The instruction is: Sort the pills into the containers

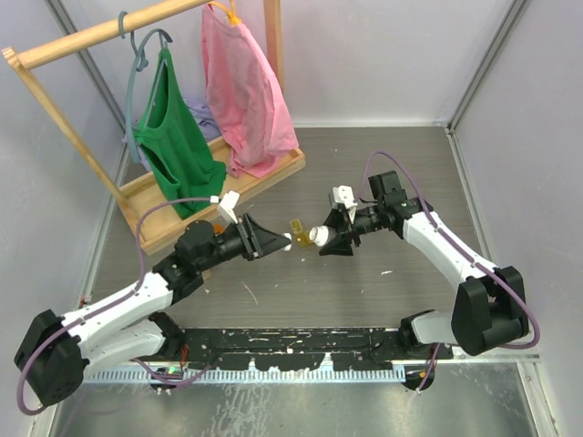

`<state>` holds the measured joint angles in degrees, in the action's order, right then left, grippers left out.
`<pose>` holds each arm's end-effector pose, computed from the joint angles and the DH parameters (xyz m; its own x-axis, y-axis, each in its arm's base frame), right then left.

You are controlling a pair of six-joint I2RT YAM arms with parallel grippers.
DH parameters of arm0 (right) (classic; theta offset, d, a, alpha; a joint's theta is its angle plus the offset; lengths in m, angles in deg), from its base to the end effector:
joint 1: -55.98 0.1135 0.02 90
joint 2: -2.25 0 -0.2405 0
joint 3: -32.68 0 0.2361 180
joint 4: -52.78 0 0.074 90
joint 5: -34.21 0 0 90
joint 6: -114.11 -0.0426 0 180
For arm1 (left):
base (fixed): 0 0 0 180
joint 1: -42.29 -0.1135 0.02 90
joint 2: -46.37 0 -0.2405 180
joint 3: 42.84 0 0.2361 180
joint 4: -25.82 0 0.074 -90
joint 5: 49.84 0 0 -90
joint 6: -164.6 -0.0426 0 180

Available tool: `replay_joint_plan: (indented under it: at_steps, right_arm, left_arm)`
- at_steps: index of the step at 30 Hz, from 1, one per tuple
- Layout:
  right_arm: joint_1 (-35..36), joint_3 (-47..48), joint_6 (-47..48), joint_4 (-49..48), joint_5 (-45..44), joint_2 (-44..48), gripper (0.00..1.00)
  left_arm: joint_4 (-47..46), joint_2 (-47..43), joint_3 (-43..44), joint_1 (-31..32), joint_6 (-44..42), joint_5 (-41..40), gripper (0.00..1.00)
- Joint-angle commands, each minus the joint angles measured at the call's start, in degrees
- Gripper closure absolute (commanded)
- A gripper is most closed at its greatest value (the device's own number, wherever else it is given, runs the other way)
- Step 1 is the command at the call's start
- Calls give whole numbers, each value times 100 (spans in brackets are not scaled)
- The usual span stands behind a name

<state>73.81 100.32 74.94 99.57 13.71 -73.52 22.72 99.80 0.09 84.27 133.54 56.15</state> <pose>0.2217 0.1132 0.2405 -0.0116 -0.2889 -0.9573 -0.9954 -0.0878 0.0386 0.1578 -0.1578 0.2488 -0.7742 -0.4112 -0.4812 0.3545 0.3482 -0.8678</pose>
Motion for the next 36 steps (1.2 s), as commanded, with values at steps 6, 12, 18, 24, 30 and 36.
replay_joint_plan:
  at_steps: [6, 12, 18, 24, 30, 36]
  right_arm:
    - [241, 237, -95, -14, -336, 163, 98]
    - [416, 173, -387, -259, -470, 175, 98]
    - [539, 197, -499, -315, -563, 173, 98]
    - [559, 220, -555, -307, -586, 202, 98]
    - [558, 276, -491, -204, -621, 229, 99]
    - [568, 272, -445, -166, -525, 229, 99]
  left_arm:
    - [-1996, 1027, 331, -14, 938, 668, 77]
    - [-2220, 1310, 371, 7, 1084, 674, 77]
    - [-2220, 1435, 371, 64, 1085, 680, 77]
    - [-2199, 1531, 378, 72, 1078, 699, 77]
    - [-1943, 1559, 410, 74, 984, 693, 77]
    - [-1889, 1612, 446, 74, 980, 750, 78]
